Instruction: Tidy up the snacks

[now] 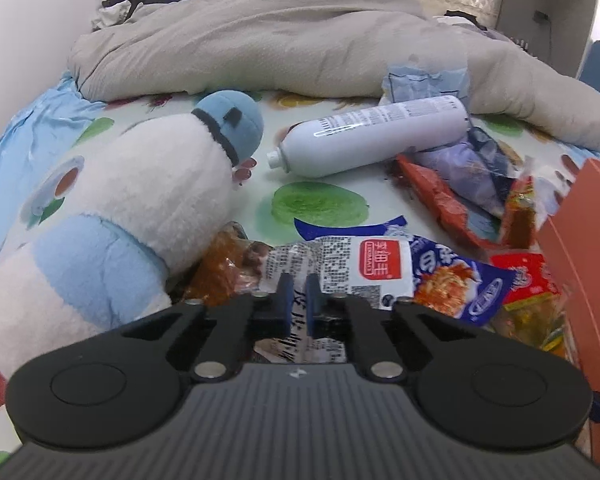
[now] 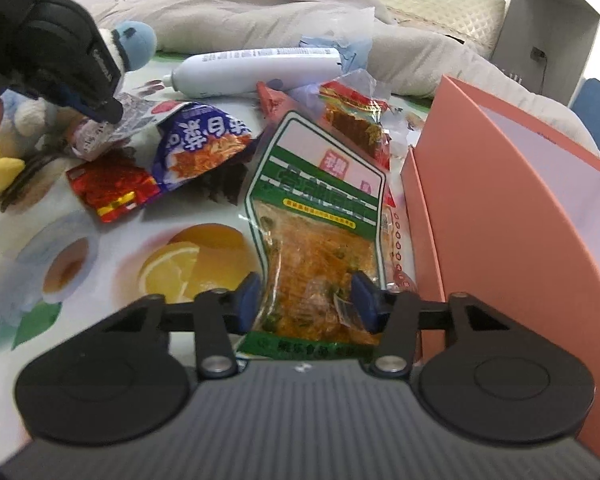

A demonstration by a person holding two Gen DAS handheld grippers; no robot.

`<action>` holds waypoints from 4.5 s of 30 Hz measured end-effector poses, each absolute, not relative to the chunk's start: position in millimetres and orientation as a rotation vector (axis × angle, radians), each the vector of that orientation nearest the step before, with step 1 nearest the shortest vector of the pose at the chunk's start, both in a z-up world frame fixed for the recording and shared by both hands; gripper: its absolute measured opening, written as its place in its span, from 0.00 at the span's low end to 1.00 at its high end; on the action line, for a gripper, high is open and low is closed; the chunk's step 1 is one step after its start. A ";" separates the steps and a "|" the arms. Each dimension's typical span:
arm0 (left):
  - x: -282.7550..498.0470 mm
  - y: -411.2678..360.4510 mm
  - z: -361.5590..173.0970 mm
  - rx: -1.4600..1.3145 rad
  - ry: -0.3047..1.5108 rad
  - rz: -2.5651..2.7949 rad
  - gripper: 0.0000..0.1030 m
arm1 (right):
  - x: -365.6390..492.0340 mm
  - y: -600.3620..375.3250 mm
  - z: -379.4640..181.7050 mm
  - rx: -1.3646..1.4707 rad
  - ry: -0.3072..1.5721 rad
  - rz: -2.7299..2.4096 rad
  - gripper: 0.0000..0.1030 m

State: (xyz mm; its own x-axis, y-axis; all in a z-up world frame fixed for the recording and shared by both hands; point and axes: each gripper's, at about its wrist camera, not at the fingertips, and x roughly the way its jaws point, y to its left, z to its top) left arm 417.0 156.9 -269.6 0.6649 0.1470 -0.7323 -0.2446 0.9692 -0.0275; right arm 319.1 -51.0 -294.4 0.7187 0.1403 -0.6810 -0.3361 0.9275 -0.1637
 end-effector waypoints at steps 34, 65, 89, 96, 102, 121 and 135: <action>217.6 112.9 -237.4 -0.213 0.858 0.064 0.00 | 194.5 -76.7 -250.7 -0.295 0.750 0.418 0.31; 277.7 106.4 -238.6 -0.097 0.705 0.008 0.78 | 195.5 -93.1 -269.6 -0.314 0.865 0.435 0.79; 383.1 82.4 -308.0 0.555 0.699 0.115 0.63 | 214.9 -107.9 -287.3 -0.210 0.914 0.409 0.78; 395.9 83.5 -308.6 0.557 0.739 0.088 0.10 | 212.2 -115.8 -289.2 -0.197 0.903 0.461 0.73; 386.6 85.1 -288.7 0.520 0.734 0.075 0.00 | 210.6 -121.0 -286.7 -0.204 0.895 0.479 0.56; 282.1 60.1 -196.9 0.175 0.669 0.103 0.00 | 198.9 -142.5 -264.5 -0.108 0.831 0.460 0.26; 210.0 33.0 -180.5 -0.025 0.738 0.092 0.00 | 183.4 -164.1 -230.3 -0.010 0.750 0.452 0.26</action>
